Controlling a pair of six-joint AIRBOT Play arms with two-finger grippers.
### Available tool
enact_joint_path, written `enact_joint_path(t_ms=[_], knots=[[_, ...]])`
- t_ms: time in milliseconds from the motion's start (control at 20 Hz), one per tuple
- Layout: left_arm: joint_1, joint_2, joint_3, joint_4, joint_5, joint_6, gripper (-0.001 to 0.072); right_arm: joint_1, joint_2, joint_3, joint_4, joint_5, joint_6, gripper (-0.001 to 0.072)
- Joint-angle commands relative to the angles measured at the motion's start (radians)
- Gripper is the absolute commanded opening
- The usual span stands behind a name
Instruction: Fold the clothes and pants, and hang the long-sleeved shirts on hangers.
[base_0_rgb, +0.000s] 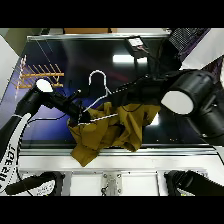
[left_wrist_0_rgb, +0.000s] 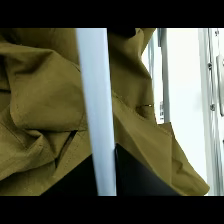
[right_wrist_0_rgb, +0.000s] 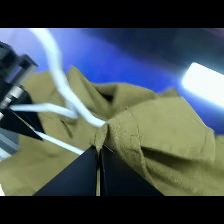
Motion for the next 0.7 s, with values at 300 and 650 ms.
enact_joint_path(t_ms=[300, 650], knots=[[0.001, -0.001, 0.000, -0.004, -0.009, 0.000, 0.0016, 0.031, -0.029, 0.000, 0.019, -0.086, -0.003, 0.0016], [0.001, -0.001, 0.000, -0.004, -0.009, -0.001, 0.0017, 0.030, -0.029, 0.001, 0.089, -0.085, -0.003, 0.0515]])
